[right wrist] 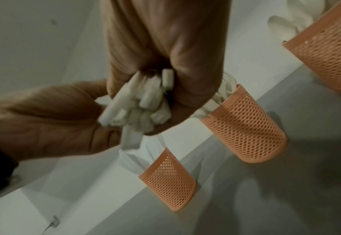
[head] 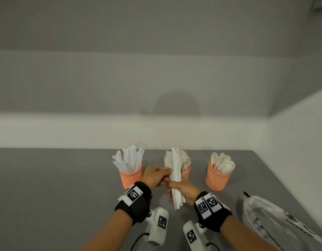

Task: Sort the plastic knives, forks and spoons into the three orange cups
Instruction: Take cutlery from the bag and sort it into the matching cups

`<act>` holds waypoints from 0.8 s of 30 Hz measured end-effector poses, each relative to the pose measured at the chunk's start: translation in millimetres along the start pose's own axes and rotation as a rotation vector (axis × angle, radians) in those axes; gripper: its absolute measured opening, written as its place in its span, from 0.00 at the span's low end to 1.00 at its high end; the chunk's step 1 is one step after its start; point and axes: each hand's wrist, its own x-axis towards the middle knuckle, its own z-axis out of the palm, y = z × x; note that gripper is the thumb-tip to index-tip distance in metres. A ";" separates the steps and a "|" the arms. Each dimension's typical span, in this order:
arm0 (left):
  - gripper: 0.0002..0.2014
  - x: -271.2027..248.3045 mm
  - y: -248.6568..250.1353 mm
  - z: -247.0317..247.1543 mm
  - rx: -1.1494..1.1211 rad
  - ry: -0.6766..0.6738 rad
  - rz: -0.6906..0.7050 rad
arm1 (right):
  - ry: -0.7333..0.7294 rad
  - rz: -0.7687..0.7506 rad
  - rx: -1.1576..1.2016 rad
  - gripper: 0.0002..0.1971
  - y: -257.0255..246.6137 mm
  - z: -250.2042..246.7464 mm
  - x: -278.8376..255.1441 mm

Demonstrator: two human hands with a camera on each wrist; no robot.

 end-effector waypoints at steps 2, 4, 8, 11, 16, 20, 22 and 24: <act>0.14 -0.4 -1.1 -2.1 -0.030 -0.027 -0.028 | -0.028 0.018 0.017 0.02 -0.4 -2.5 -0.9; 0.15 -0.9 -1.8 -0.9 0.000 -0.010 -0.023 | -0.047 0.029 0.032 0.01 -0.9 -3.6 -1.6; 0.13 1.5 -3.5 2.3 0.030 0.080 -0.020 | -0.054 0.022 0.083 0.05 -3.2 -0.7 -2.9; 0.09 4.3 -1.6 1.3 -0.087 0.192 -0.035 | 0.001 0.040 0.104 0.07 -2.0 -1.0 -0.5; 0.09 5.9 7.5 -2.9 -0.248 0.319 0.056 | 0.160 0.032 0.097 0.05 1.9 -1.7 5.4; 0.09 -0.7 8.5 5.1 -0.041 0.195 0.129 | 0.261 -0.026 -0.007 0.05 3.4 2.1 11.4; 0.06 -2.9 5.4 10.5 0.002 0.143 0.160 | 0.277 -0.052 -0.037 0.08 1.8 7.3 13.1; 0.06 -1.6 0.5 14.3 0.003 0.147 0.187 | 0.286 -0.073 -0.044 0.11 -1.5 12.1 13.4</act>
